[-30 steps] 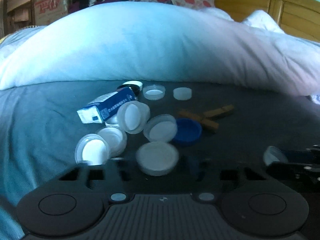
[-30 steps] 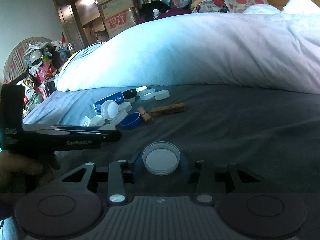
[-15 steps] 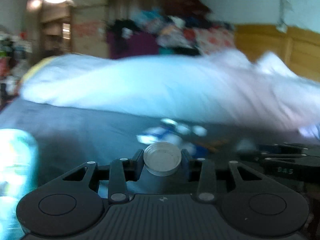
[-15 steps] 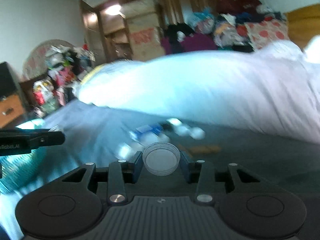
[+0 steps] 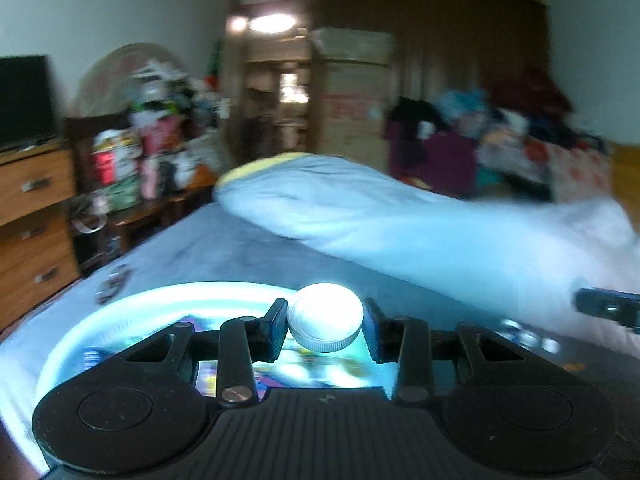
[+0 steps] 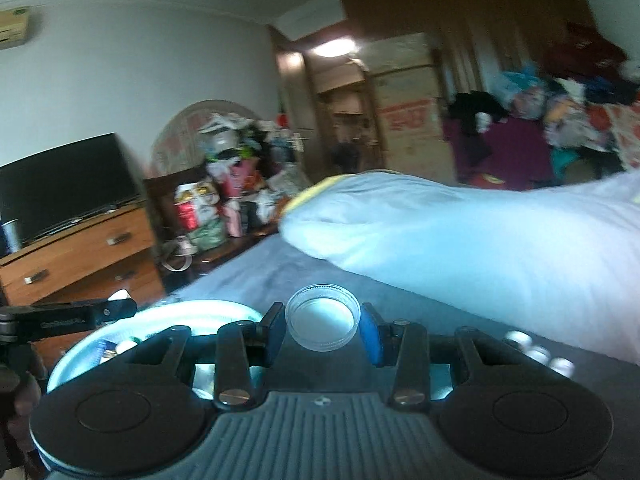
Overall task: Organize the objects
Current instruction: 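Carry both white caps over the teal basket and open both tools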
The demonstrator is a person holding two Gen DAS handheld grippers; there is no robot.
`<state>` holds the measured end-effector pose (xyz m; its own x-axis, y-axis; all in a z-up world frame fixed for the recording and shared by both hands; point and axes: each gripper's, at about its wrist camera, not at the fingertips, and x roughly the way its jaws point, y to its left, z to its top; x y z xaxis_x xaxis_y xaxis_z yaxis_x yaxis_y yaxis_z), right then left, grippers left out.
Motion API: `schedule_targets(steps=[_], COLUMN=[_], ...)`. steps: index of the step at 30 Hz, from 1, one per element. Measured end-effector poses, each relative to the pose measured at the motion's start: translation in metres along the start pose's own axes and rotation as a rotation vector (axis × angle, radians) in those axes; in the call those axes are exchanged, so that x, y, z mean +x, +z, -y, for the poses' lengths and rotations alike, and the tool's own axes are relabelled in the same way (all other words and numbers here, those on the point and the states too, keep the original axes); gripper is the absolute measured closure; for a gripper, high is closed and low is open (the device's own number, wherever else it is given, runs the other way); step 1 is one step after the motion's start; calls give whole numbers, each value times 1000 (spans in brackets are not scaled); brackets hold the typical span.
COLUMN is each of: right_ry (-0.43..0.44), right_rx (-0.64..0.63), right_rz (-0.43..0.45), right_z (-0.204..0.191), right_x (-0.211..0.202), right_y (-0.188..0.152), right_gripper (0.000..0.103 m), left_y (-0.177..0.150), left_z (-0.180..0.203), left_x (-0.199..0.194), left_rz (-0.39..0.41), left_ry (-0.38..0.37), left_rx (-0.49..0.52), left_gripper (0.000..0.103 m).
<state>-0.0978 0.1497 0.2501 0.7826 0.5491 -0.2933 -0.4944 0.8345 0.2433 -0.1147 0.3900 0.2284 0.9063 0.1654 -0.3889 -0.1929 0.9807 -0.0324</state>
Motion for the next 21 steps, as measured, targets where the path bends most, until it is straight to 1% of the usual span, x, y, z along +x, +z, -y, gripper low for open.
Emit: schedule_targets(steps=[2,6,10,12,16,21], right_ry=[41,125,209,239,295,336], right_rx=[-4,2,-3,-26,-65,-90], right_rz=[-6,-32,-97,-130,-212,-291], right_z=[-20,-59,-97,-119,-162,-201], right_x=[7,27,59,76,101,122], right_y=[15,50,83,93,103,97], right_gripper=[60,60,60,60,60,60], left_y=[11,31,46,50,50,44], left_z=[-27,-80,-117,-129,-146,-152], left_x=[-2,-5,-2,2,7,14], left_rz=[-7,-49,-100,-121,-165,-205], left_ry=[53,121,163,180,184,189], left_rx=[-21,-56,-73,-86,-108,-121], left_gripper=[63,63,63,63,63,63])
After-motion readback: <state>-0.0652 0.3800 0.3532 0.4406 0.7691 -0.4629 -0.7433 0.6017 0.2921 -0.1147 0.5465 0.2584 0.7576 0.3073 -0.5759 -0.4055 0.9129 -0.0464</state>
